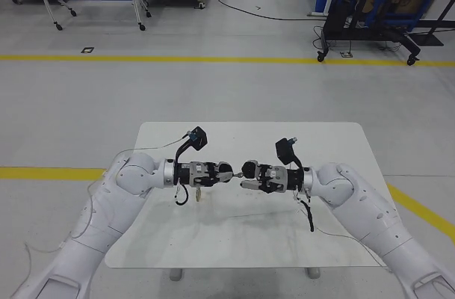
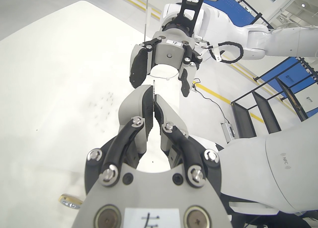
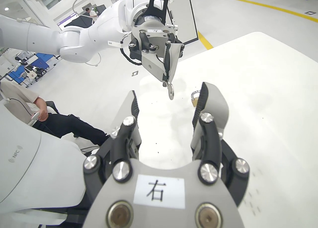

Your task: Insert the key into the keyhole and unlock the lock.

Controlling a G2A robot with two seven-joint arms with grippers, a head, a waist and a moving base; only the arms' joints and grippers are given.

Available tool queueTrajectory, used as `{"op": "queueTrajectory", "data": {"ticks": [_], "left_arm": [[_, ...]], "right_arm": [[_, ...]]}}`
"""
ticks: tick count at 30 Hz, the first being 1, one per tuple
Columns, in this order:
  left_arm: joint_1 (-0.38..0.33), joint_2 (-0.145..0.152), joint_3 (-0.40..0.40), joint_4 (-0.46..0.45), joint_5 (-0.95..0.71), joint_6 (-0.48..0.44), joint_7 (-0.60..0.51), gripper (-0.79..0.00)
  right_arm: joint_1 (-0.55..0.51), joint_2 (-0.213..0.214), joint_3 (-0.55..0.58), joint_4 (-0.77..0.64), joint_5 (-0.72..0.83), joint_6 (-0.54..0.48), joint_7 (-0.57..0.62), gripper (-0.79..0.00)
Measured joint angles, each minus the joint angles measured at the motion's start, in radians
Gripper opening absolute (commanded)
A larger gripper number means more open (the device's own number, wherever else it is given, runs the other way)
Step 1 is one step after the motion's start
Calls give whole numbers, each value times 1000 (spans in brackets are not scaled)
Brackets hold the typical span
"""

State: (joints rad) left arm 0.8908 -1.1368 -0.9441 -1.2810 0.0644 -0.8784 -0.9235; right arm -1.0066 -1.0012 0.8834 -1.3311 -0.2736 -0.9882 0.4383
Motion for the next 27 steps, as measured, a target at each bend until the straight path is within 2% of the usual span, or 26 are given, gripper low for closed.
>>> {"op": "queueTrajectory", "data": {"ticks": [9,12,13,14,21,22,24,27], "left_arm": [[-13,-1,27,8,-5,-2,9,-785],[-14,1,26,10,-11,-8,15,-785],[-14,2,27,11,-14,-10,15,-785],[-14,3,28,10,-16,-12,15,-785],[-16,6,35,8,-16,-20,24,-785],[-16,6,36,8,-16,-20,24,-757],[-17,7,37,9,-22,-21,27,0],[-19,11,32,12,-38,-23,25,0]], "right_arm": [[15,-9,-22,22,46,-18,23,-520],[15,-12,-25,31,55,-24,16,-628],[15,-13,-26,31,60,-24,13,-683],[15,-15,-30,31,72,-24,12,-779],[29,-18,-50,39,155,-24,45,-785],[30,-18,-50,44,160,-24,48,-785],[32,-18,-48,54,164,-24,51,-785],[26,-16,-34,55,159,-24,35,-785]]}}
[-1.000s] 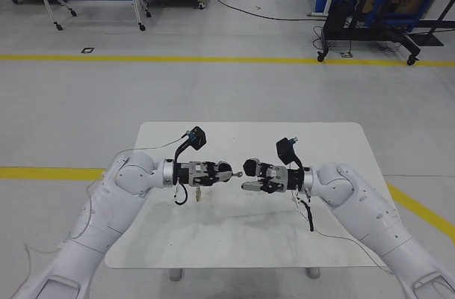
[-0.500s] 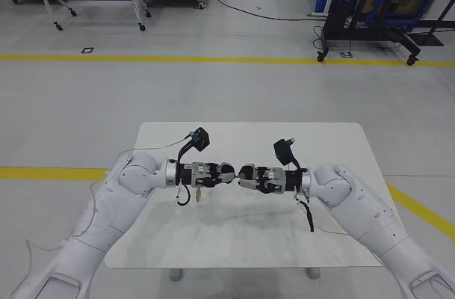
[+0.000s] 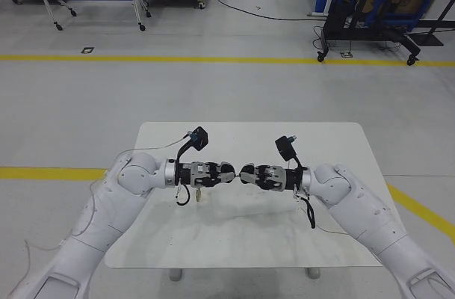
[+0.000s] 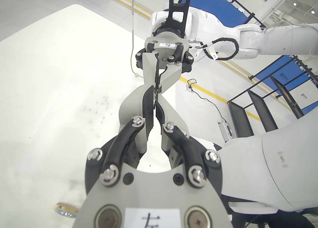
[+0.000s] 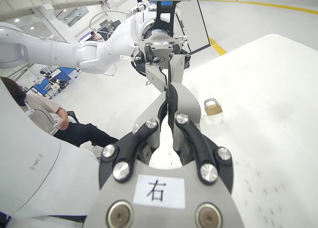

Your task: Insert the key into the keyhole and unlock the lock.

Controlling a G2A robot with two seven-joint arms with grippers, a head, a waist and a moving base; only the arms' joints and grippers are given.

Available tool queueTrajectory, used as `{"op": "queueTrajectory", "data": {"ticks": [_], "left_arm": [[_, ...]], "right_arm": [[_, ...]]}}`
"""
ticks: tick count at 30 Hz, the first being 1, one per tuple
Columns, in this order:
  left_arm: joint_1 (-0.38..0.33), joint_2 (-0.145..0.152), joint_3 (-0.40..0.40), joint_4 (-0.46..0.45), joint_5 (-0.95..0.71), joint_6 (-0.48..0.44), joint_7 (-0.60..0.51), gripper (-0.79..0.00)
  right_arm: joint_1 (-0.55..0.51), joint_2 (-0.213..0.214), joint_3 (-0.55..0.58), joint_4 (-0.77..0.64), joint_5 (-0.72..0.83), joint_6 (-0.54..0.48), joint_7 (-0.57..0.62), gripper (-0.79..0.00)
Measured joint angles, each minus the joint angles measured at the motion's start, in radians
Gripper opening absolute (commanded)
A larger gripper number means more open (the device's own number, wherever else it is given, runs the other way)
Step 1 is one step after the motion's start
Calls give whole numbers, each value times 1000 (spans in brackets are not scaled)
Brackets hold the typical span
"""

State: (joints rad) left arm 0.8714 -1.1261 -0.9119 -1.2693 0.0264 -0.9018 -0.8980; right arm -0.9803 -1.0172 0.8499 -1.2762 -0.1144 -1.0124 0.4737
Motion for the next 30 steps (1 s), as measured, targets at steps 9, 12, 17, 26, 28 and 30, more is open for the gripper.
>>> {"op": "queueTrajectory", "data": {"ticks": [9,12,17,26,28,30], "left_arm": [[33,35,-91,-51,178,116,29,0],[116,54,-123,-207,407,318,63,0],[286,80,-164,-405,731,616,80,0],[316,64,-83,-397,917,831,41,0],[303,59,-71,-370,926,849,37,0],[289,51,-53,-343,913,867,17,0]], "right_arm": [[-101,36,174,-30,-203,0,-184,-785],[-153,44,227,-54,-285,0,-258,-785],[-209,46,279,-80,-401,9,-359,-785],[-215,45,283,-81,-409,9,-377,-785],[-215,45,283,-81,-409,9,-377,-785],[-215,45,283,-81,-410,9,-377,-785]]}}
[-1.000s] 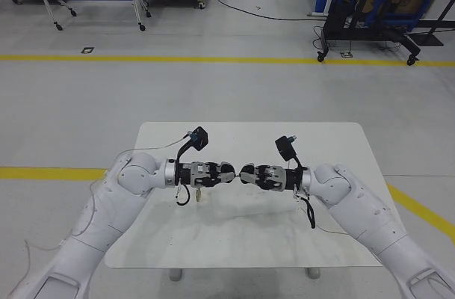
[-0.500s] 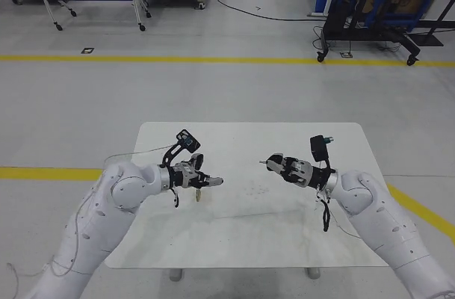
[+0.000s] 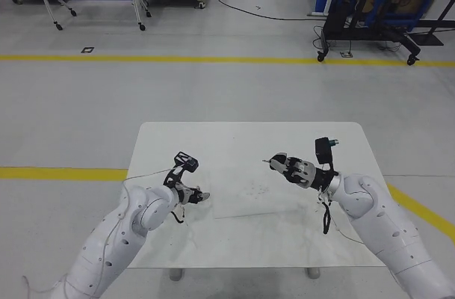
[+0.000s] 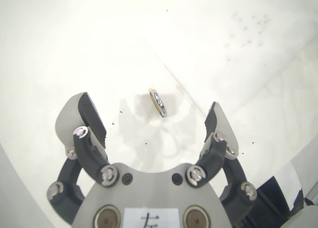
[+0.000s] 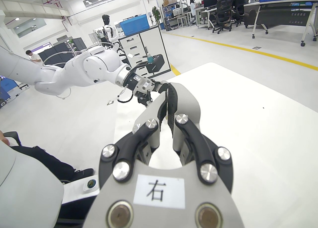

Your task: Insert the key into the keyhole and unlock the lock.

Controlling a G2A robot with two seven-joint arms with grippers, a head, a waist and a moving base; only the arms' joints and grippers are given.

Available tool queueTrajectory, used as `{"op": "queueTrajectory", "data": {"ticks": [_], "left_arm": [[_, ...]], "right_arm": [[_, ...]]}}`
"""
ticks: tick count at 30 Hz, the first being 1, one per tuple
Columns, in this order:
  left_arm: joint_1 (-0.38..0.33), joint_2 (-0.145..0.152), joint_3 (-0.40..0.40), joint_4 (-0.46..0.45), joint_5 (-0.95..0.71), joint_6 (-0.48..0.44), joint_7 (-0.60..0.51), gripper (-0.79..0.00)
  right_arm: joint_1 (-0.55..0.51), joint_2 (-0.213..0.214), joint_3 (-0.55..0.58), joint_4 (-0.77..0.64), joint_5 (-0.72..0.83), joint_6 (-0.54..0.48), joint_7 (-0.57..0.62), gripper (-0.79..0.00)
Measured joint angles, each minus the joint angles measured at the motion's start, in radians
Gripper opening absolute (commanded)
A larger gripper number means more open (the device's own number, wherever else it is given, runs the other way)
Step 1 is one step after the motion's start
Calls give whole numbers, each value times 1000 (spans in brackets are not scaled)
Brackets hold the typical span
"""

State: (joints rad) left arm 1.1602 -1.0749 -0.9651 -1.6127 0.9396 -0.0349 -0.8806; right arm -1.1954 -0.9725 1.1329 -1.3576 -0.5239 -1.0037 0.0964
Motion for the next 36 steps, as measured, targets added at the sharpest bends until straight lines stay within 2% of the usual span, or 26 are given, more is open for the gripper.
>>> {"op": "queueTrajectory", "data": {"ticks": [2,6,9,12,13,15,17,18,19,31,36], "left_arm": [[-16,-7,16,20,-13,13,-20,-6],[-38,-18,39,45,-11,32,-30,-175],[-52,-25,53,60,-12,41,-59,-237],[-60,-30,60,65,-10,52,-71,-342],[-61,-31,61,66,-10,54,-72,-409],[-62,-33,62,66,-8,59,-75,-465],[-62,-35,62,65,-8,62,-78,-576],[-62,-35,63,64,-8,62,-81,-757],[-63,-36,65,64,-6,62,-85,-785],[-77,-48,82,62,30,64,-120,-785],[-86,-51,69,54,29,49,-76,-785]], "right_arm": [[0,0,0,0,0,0,0,-785],[0,0,0,0,0,0,0,-785],[0,0,0,0,0,0,0,-785],[0,0,0,0,0,0,0,-785],[0,0,0,0,0,0,0,-785],[0,0,0,0,0,0,0,-785],[0,0,0,0,0,0,0,-785],[0,0,0,0,0,0,0,-785],[0,0,0,0,0,0,0,-785],[0,0,0,0,0,0,0,-785],[0,0,0,0,0,0,0,-785]]}}
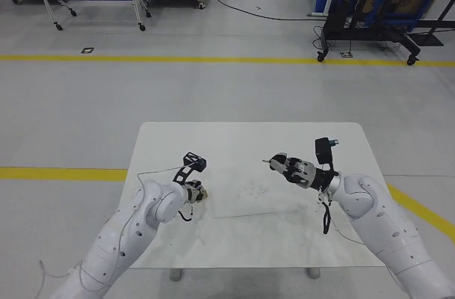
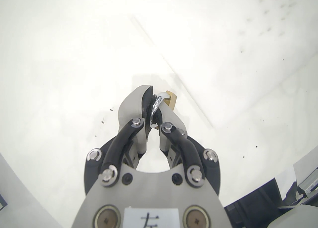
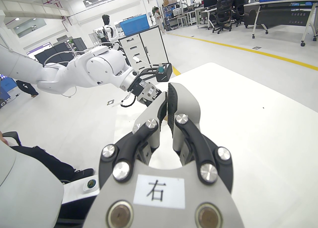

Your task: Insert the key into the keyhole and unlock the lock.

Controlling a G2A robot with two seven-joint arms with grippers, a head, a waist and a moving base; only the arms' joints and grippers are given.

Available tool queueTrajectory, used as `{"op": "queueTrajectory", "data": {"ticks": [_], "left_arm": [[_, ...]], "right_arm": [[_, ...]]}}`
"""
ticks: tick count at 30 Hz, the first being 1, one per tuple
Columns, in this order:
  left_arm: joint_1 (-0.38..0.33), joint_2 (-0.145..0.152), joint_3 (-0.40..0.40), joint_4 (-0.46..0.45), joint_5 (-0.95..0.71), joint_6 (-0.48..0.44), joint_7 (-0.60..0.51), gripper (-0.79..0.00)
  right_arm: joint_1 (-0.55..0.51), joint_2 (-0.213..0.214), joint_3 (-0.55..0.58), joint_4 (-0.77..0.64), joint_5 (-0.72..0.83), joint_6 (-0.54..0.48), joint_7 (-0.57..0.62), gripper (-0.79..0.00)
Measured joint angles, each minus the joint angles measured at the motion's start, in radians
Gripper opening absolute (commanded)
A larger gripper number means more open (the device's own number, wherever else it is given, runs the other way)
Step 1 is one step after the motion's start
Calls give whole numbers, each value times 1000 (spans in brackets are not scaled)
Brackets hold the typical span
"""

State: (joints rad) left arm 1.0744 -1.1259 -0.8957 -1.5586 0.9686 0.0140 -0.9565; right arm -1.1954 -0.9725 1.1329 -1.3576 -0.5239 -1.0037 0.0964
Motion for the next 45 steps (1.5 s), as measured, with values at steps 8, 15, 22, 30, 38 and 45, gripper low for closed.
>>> {"op": "queueTrajectory", "data": {"ticks": [8,15,22,30,38,45], "left_arm": [[34,12,-30,-111,13,-127,88,-785],[49,7,-72,-85,-86,-168,156,-785],[-80,-23,-140,220,-784,-393,126,-785],[-272,-102,-23,547,-1232,-470,5,-785],[-322,-125,15,627,-1287,-481,-19,-785],[-303,-139,2,666,-1454,-283,-48,-785]], "right_arm": [[0,0,0,0,0,0,0,-785],[-7,-2,-4,-21,17,-6,-19,-785],[69,-44,-112,61,43,1,-65,-785],[218,-130,-243,214,9,-9,-238,-785],[240,-147,-272,232,6,-9,-262,-785],[224,-150,-263,203,33,8,-267,-785]]}}
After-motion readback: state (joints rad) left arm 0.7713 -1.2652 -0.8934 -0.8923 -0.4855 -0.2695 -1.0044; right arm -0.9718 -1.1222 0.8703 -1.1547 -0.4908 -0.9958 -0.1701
